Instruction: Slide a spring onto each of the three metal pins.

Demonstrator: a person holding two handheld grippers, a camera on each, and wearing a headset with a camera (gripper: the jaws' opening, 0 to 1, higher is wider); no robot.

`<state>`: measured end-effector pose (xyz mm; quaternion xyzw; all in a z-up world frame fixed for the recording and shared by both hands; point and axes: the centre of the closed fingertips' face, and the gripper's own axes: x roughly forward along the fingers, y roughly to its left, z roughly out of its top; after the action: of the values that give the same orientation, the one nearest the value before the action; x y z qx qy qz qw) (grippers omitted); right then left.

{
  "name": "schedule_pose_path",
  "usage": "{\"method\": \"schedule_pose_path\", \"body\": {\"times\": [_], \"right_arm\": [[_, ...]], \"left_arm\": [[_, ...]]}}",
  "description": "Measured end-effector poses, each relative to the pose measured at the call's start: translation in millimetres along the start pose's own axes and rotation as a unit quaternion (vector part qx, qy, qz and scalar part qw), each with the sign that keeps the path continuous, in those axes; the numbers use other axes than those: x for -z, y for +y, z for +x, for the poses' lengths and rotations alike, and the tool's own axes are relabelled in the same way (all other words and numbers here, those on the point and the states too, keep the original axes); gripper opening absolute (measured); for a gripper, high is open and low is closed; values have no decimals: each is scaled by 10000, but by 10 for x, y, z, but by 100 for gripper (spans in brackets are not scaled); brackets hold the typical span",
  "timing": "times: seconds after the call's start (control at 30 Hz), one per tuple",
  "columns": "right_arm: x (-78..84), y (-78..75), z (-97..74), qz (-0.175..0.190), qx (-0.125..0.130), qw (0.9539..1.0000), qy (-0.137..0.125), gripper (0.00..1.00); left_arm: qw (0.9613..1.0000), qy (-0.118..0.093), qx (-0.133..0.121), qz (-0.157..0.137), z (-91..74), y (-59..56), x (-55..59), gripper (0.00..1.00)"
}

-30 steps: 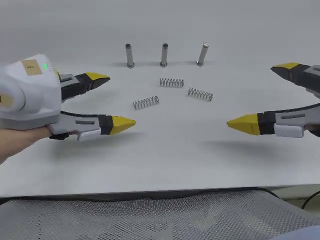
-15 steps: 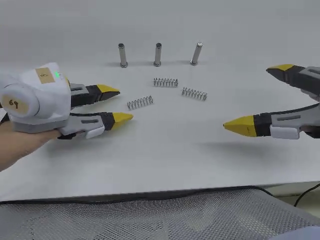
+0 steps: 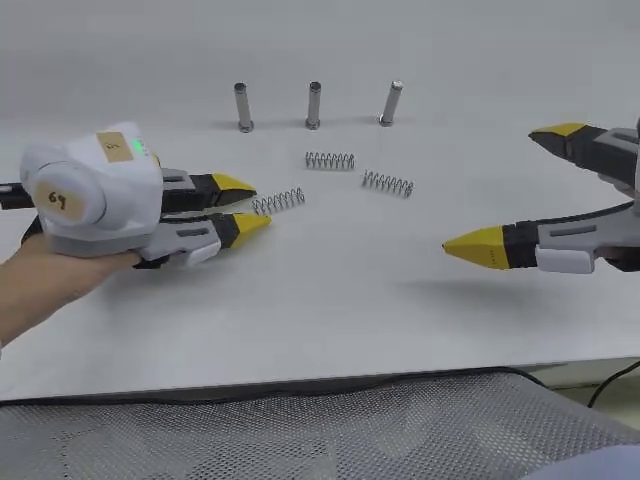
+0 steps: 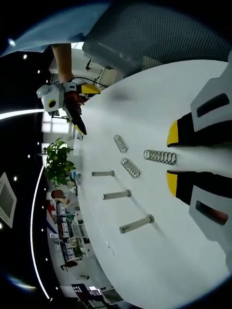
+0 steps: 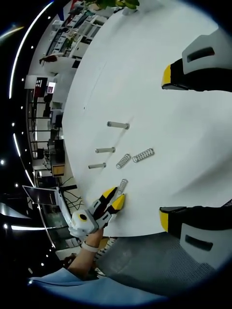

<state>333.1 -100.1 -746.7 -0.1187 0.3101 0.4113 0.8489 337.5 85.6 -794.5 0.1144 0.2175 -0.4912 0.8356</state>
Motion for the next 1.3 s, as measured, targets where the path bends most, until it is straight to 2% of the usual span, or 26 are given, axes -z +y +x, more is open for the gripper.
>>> {"method": "schedule_pose_path", "body": {"times": [0.17, 0.2, 0.53, 0.9, 1.3], "right_arm": [[16, -10, 9, 21, -5, 10000, -20, 99], [20, -7, 12, 12, -8, 10000, -12, 99], [28, -1, 14, 28, -29, 10000, -13, 99], [-13, 51, 36, -27, -84, 10000, -15, 99], [16, 53, -2, -9, -53, 10000, 21, 99]], "left_arm": [[10000, 59, -33, -28, 43, -7, 42, 11], [10000, 17, -44, -86, 55, -3, 27, 11], [9999, 39, -125, 24, 48, 7, 37, 4], [9998, 11, -182, 52, 59, 10, 25, 3], [9998, 32, -186, 32, 57, 25, 29, 3]]}}
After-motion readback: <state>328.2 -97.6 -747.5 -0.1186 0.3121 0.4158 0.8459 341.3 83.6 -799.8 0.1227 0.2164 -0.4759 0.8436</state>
